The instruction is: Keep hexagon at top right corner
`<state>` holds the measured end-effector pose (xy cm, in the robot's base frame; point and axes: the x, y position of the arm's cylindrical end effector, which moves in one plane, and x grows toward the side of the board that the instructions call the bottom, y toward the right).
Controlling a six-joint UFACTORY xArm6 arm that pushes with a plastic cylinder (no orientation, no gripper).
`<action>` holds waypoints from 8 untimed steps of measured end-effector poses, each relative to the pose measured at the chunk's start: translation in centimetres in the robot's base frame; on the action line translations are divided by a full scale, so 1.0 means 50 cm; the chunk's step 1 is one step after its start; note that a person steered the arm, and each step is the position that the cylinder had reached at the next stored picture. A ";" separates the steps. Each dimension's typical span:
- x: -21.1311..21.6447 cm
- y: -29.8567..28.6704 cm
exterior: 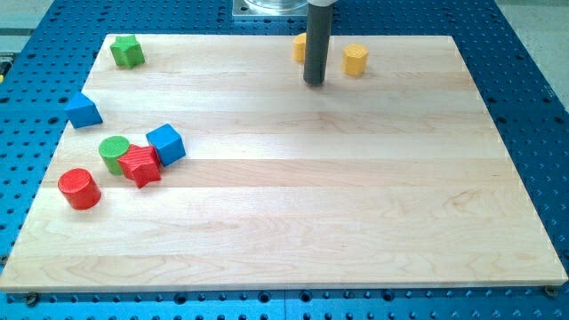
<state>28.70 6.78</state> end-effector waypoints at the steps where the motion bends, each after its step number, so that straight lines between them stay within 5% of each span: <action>1: -0.046 0.222; 3: -0.003 0.265; 4: -0.021 0.118; 6: -0.056 0.229; 8: -0.098 0.133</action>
